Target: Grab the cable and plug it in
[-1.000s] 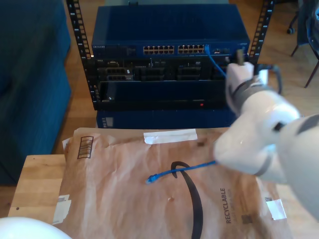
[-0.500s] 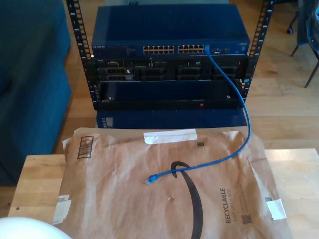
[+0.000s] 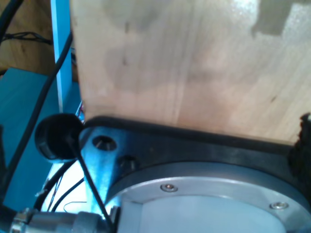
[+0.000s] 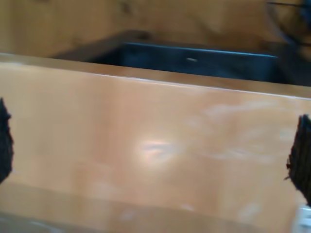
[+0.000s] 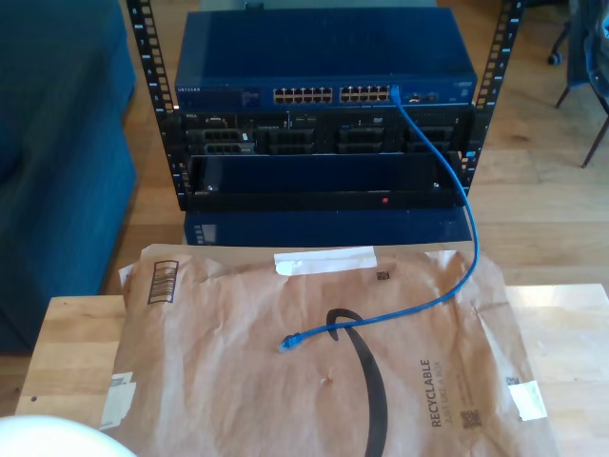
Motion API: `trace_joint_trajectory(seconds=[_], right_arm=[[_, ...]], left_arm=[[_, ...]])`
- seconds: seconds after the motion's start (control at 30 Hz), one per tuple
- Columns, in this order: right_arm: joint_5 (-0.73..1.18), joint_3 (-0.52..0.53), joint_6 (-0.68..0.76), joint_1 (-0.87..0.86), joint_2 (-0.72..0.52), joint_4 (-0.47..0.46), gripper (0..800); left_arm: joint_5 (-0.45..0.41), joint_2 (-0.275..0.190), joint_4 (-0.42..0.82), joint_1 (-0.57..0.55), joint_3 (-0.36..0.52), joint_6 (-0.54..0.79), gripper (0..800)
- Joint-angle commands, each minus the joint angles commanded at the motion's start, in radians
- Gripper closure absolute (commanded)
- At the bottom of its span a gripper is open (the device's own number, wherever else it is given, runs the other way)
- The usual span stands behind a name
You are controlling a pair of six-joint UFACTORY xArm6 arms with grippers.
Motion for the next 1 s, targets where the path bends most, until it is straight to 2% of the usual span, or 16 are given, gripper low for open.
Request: trace_joint_trajectory(seconds=[0.3, 0.53, 0.87, 1.0], right_arm=[[0.012, 0.189, -0.318, -0.288, -0.084, -0.032, 8], [-0.006, 0.324, -0.331, -0.307, -0.084, -0.034, 8], [-0.284, 0.499, -0.338, -0.347, -0.081, -0.034, 6], [-0.327, 0.531, -0.351, -0.350, -0.080, -0.028, 6]], left_arm=[[0.000, 0.000, 0.000, 0.002, 0.000, 0.000, 0], [0.000, 0.000, 0.000, 0.000, 0.000, 0.000, 0], [0.000, 0.000, 0.000, 0.002, 0.000, 0.000, 0], [0.000, 0.000, 0.000, 0.000, 0.000, 0.000, 0]])
